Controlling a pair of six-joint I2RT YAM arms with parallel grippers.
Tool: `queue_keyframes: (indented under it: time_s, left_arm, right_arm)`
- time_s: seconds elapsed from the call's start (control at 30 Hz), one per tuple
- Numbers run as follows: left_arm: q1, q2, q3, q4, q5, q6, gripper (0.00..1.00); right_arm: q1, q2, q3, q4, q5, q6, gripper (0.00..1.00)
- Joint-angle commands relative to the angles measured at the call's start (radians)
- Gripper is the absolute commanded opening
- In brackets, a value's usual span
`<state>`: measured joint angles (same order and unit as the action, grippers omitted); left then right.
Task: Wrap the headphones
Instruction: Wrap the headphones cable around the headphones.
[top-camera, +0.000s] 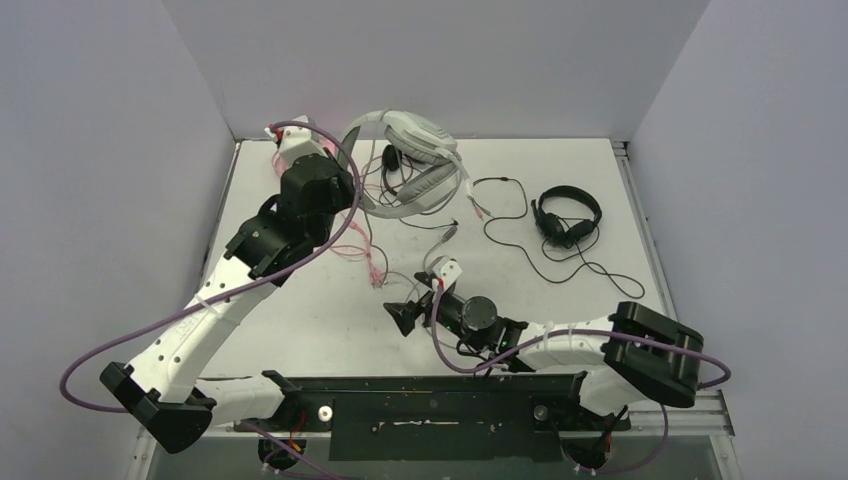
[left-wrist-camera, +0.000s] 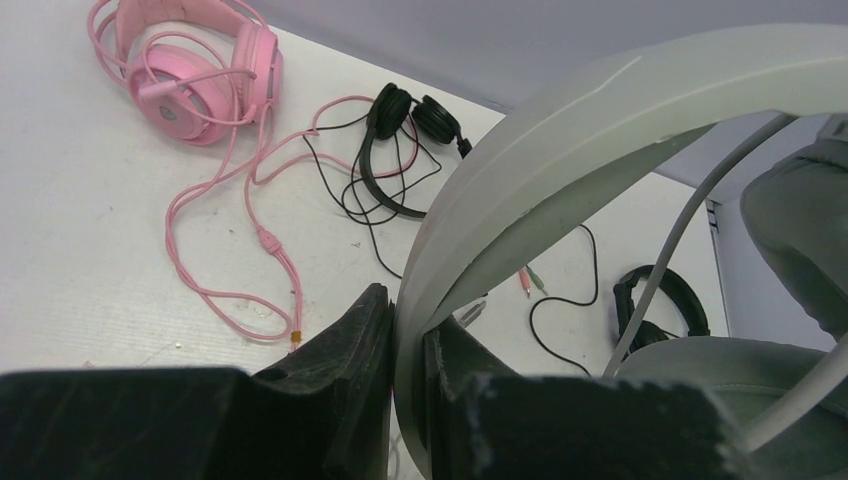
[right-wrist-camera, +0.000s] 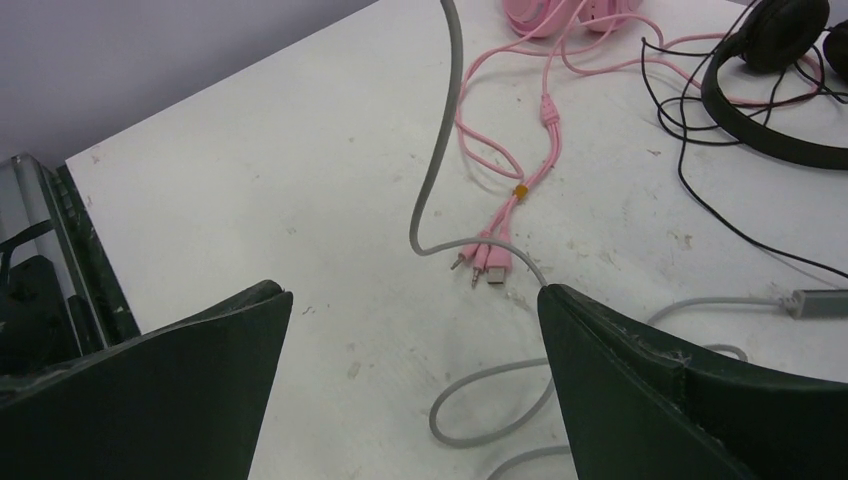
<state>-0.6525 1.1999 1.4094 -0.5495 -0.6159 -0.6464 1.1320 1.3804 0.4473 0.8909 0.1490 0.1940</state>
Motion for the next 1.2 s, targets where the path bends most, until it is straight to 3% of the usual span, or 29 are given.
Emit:
queue_keyframes:
  time_s: [0.0, 0.3, 0.37, 0.47, 0.57, 0.63, 0.97, 1.17]
  left_arm:
    - [0.002, -0.054, 0.102, 0.066, 0.035, -0.041, 0.0]
    - [0.003, -0.065, 0.126, 0.052, 0.055, -0.053, 0.0]
    - [0.002, -0.061, 0.133, 0.048, 0.057, -0.056, 0.0]
    - [0.002, -0.058, 0.145, 0.039, 0.058, -0.053, 0.0]
    - [0.004, -0.048, 0.163, 0.021, 0.035, -0.052, 0.0]
    - [0.005, -0.032, 0.186, -0.003, 0.018, -0.047, 0.0]
    - [0.051, 0.01, 0.203, 0.022, 0.038, -0.011, 0.0]
    - [0.054, 0.017, 0.247, 0.035, 0.248, -0.017, 0.0]
  right_arm:
    - [-0.019, 0.101, 0.081, 0.201, -0.043, -0.035, 0.99]
    - [-0.149, 0.321, 0.208, 0.388, -0.235, 0.046, 0.89]
    - [-0.157, 0.354, 0.255, 0.382, -0.246, 0.036, 0.82]
    - [-0.167, 0.378, 0.296, 0.341, -0.268, 0.033, 0.59]
    - [-0.179, 0.34, 0.253, 0.363, -0.294, 0.042, 0.17]
    - [-0.179, 0.287, 0.2, 0.348, -0.286, 0.029, 0.02]
    - [-0.191, 0.058, -0.047, 0.214, -0.259, -0.003, 0.0]
    - [-0.2, 0.006, -0.047, 0.086, -0.242, -0.009, 0.08]
